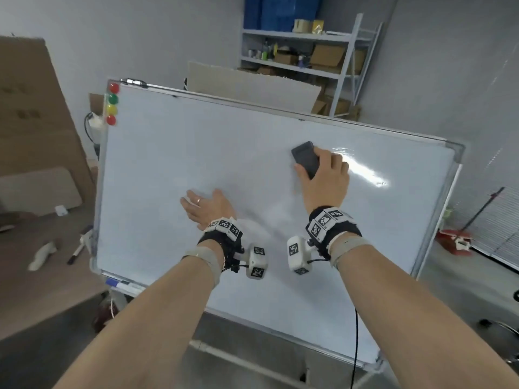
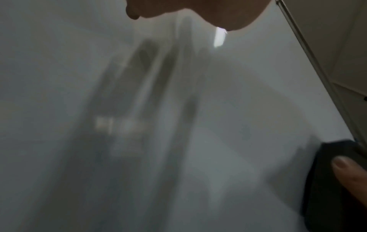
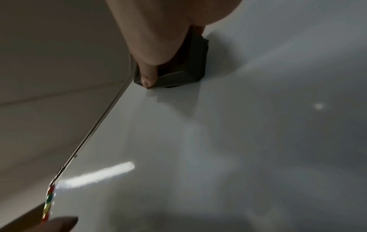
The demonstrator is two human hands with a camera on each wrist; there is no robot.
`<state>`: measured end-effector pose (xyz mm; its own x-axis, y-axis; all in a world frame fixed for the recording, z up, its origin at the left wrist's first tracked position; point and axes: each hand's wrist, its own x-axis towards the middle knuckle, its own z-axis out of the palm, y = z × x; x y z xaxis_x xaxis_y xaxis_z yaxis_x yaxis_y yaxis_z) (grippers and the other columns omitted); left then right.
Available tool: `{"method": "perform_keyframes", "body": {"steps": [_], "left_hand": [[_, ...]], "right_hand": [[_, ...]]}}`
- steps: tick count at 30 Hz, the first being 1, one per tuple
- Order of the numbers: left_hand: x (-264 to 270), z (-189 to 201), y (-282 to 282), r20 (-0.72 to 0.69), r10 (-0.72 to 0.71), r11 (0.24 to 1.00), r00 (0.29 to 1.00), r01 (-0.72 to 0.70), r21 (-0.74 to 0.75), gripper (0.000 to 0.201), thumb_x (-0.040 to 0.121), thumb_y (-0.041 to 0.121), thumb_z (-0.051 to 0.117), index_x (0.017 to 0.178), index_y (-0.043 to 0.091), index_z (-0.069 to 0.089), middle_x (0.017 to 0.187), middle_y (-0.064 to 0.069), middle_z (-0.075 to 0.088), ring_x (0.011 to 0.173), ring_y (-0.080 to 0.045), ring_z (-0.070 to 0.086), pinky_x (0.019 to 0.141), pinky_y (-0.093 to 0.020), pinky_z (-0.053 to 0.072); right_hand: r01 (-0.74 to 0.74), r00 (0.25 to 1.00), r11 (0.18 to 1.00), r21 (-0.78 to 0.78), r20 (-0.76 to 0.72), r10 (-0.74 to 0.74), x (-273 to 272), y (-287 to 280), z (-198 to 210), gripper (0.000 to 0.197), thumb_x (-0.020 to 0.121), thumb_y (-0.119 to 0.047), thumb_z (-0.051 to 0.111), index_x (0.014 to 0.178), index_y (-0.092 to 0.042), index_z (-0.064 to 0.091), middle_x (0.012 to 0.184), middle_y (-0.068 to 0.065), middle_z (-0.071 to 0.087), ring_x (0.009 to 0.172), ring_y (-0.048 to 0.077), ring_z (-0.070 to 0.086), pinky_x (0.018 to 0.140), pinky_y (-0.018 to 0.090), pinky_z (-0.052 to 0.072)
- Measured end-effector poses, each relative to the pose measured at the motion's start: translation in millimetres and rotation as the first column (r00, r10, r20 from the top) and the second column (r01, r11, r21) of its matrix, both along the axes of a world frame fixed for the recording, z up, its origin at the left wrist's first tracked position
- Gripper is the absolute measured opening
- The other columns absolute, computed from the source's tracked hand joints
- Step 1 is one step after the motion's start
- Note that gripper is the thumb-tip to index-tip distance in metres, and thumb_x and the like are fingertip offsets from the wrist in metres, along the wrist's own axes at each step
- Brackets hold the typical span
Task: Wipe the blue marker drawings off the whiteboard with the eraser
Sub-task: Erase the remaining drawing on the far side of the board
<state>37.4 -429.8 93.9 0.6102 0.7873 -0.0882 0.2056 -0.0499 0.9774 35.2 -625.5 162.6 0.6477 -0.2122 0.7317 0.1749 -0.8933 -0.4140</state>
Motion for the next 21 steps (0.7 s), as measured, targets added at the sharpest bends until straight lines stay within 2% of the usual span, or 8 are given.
{"method": "perform_keyframes", "body": {"steps": [2, 5, 8, 10, 12, 15, 18, 21], "left_hand": [[0.7, -1.0, 4.9, -0.008, -0.008, 1.000, 1.000, 0.008, -0.018, 0.068, 0.096, 0.035, 0.046, 0.155, 0.017, 0.019, 0.163, -0.001, 0.008, 0.147, -0.025, 0.015, 0.115, -0.044, 0.022], [-0.2, -10.6, 2.3, -0.043, -0.028, 1.000, 0.999, 0.027, -0.016, 0.068, 0.096, 0.035, 0.046, 0.155, 0.016, 0.019, 0.163, -0.002, 0.007, 0.148, -0.025, 0.014, 0.116, -0.046, 0.020], [0.0, -15.5, -11.2, -0.027, -0.022, 0.999, 0.999, 0.023, 0.047, 0.072, 0.094, 0.034, 0.048, 0.156, 0.016, 0.017, 0.163, -0.002, 0.006, 0.148, -0.025, 0.016, 0.117, -0.048, 0.021], [2.5, -13.9, -23.3, -0.015, -0.045, 0.995, 0.999, 0.046, 0.086, 0.072, 0.093, 0.034, 0.048, 0.156, 0.017, 0.015, 0.164, -0.001, 0.003, 0.150, -0.023, 0.014, 0.118, -0.049, 0.018], [4.3, -14.0, -35.6, -0.009, -0.111, 0.989, 0.994, 0.111, 0.093, 0.071, 0.096, 0.035, 0.045, 0.156, 0.018, 0.013, 0.164, 0.000, 0.001, 0.151, -0.020, 0.009, 0.119, -0.050, 0.015], [7.9, -15.8, -44.3, -0.020, -0.175, 0.978, 0.984, 0.176, 0.111, 0.068, 0.099, 0.038, 0.040, 0.157, 0.017, 0.012, 0.165, -0.002, 0.003, 0.152, -0.019, 0.003, 0.120, -0.050, 0.012], [5.5, -16.5, -39.9, 0.022, -0.175, 0.980, 0.984, 0.172, 0.098, 0.065, 0.099, 0.036, 0.041, 0.156, 0.014, 0.019, 0.164, -0.002, 0.011, 0.151, -0.020, 0.010, 0.121, -0.046, 0.015], [-2.5, -19.5, -16.5, 0.063, -0.117, 0.992, 0.991, 0.114, 0.060, 0.060, 0.099, 0.033, 0.044, 0.153, 0.013, 0.028, 0.161, -0.003, 0.020, 0.146, -0.023, 0.023, 0.116, -0.045, 0.024]], "right_hand": [[-0.081, 0.996, 0.990, -0.118, -0.038, 0.077, 2.3, 13.7, -3.3, 0.048, 0.084, -0.047, 0.068, 0.124, -0.024, 0.057, 0.118, 0.004, 0.056, 0.105, 0.029, 0.049, 0.087, 0.040, 0.040], [-0.201, 0.979, 0.933, -0.299, -0.107, 0.176, -2.4, 22.1, -20.0, 0.050, 0.083, -0.048, 0.069, 0.127, -0.028, 0.057, 0.117, 0.000, 0.057, 0.106, 0.028, 0.049, 0.087, 0.039, 0.038], [-0.148, 0.989, 0.915, -0.374, -0.034, 0.146, -13.1, 2.2, -30.9, 0.050, 0.088, -0.048, 0.064, 0.132, -0.027, 0.055, 0.117, 0.000, 0.058, 0.106, 0.028, 0.050, 0.087, 0.040, 0.038], [-0.021, 1.000, 0.956, -0.292, 0.016, 0.026, -17.6, -23.7, -29.2, 0.049, 0.093, -0.050, 0.057, 0.135, -0.026, 0.052, 0.120, 0.002, 0.057, 0.109, 0.028, 0.049, 0.089, 0.040, 0.037], [0.133, 0.991, 0.981, -0.139, 0.039, -0.129, -21.9, -55.1, -26.5, 0.052, 0.095, -0.051, 0.054, 0.138, -0.023, 0.049, 0.123, 0.006, 0.057, 0.112, 0.031, 0.048, 0.092, 0.042, 0.038], [0.285, 0.956, 0.959, 0.003, 0.074, -0.284, -24.2, -87.9, -22.5, 0.058, 0.094, -0.054, 0.054, 0.139, -0.017, 0.049, 0.125, 0.012, 0.056, 0.113, 0.035, 0.050, 0.091, 0.045, 0.039], [0.309, 0.946, 0.950, 0.049, 0.088, -0.312, -22.2, -81.2, -27.4, 0.057, 0.094, -0.053, 0.055, 0.136, -0.016, 0.051, 0.122, 0.014, 0.057, 0.110, 0.036, 0.051, 0.089, 0.046, 0.039], [0.185, 0.980, 0.983, -0.004, 0.073, -0.184, -19.6, -40.1, -40.9, 0.055, 0.093, -0.054, 0.055, 0.135, -0.019, 0.053, 0.120, 0.011, 0.057, 0.108, 0.034, 0.050, 0.088, 0.044, 0.040]]}}
